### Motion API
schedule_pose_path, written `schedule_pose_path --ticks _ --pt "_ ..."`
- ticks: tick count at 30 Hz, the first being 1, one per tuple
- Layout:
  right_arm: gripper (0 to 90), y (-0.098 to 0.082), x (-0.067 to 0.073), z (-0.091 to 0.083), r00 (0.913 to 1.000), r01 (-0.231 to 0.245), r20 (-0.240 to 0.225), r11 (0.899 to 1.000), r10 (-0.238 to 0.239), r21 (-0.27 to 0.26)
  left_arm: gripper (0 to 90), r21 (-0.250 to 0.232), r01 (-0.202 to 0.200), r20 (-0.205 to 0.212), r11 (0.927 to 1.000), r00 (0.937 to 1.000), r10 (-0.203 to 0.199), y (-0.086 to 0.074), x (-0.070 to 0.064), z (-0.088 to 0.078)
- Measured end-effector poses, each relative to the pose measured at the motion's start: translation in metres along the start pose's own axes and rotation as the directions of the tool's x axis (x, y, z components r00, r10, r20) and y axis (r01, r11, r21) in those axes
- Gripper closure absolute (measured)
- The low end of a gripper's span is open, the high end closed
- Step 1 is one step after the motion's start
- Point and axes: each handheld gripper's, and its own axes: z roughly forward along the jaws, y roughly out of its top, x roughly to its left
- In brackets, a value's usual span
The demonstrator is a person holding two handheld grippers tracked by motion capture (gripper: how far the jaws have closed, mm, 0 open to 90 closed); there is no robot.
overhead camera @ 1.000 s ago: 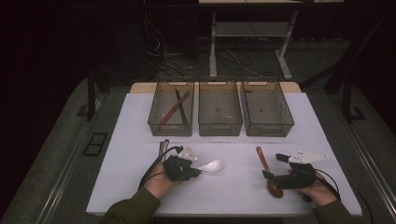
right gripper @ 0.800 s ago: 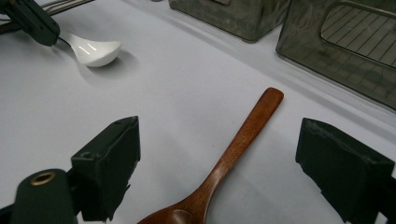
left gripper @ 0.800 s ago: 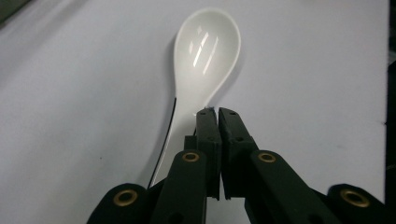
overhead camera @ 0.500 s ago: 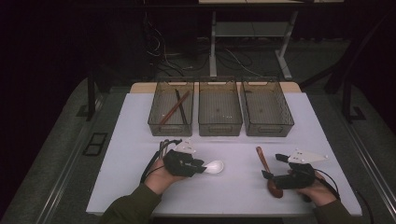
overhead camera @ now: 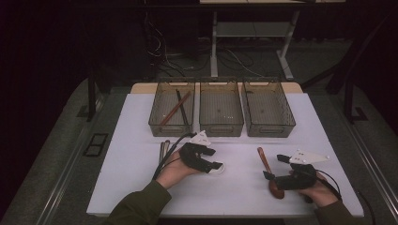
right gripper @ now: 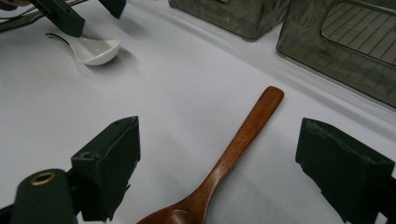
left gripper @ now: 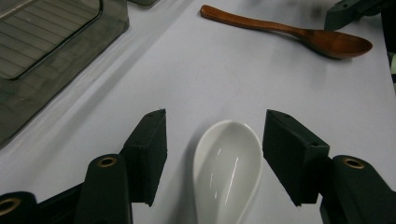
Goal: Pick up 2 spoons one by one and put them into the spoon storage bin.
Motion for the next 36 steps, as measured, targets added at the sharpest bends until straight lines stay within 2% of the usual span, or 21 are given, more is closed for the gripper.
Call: schedule_pose_path --ticks 3,12,16,22,23,27,28,36 --pt "13.8 0.000 0.000 0.000 1.0000 0.001 -0.001 1.000 -0.001 -0.001 38.6 0.016 -0.016 -0.009 0.9997 0.9998 0.016 0.000 -0.001 0.003" --pt "13.7 0.000 0.001 0.000 0.9999 0.011 -0.004 1.000 -0.011 0.002 38.4 0.057 -0.012 -0.015 0.9983 0.9998 0.013 -0.007 -0.001 0.010" --pt "13.7 0.000 0.001 0.000 0.9999 0.011 -0.004 1.000 -0.011 0.003 38.7 0.086 -0.028 -0.021 0.9959 0.9994 0.029 -0.009 -0.002 0.013" --pt "13.7 -0.001 0.001 0.000 0.9999 0.013 -0.005 1.000 -0.013 0.003 39.8 0.098 -0.032 -0.025 0.9947 0.9991 0.035 -0.010 -0.005 0.015" --pt "13.7 -0.001 0.001 0.000 0.9999 0.013 -0.005 1.000 -0.013 0.003 40.2 0.110 -0.046 -0.023 0.9929 0.9986 0.048 -0.010 -0.004 0.015" --pt "13.7 -0.001 0.001 0.000 0.9999 0.014 -0.005 1.000 -0.013 0.004 43.9 0.118 -0.056 -0.013 0.9914 0.9983 0.058 -0.011 -0.007 0.016" --pt "13.7 -0.001 0.001 0.000 0.9999 0.013 -0.005 1.000 -0.013 0.003 44.4 0.125 -0.070 -0.011 0.9897 0.9973 0.072 -0.011 -0.007 0.016" --pt "13.7 -0.001 0.001 0.000 0.9999 0.014 -0.005 1.000 -0.014 0.004 58.0 0.122 -0.089 0.025 0.9885 0.9959 0.087 -0.011 -0.012 0.016"
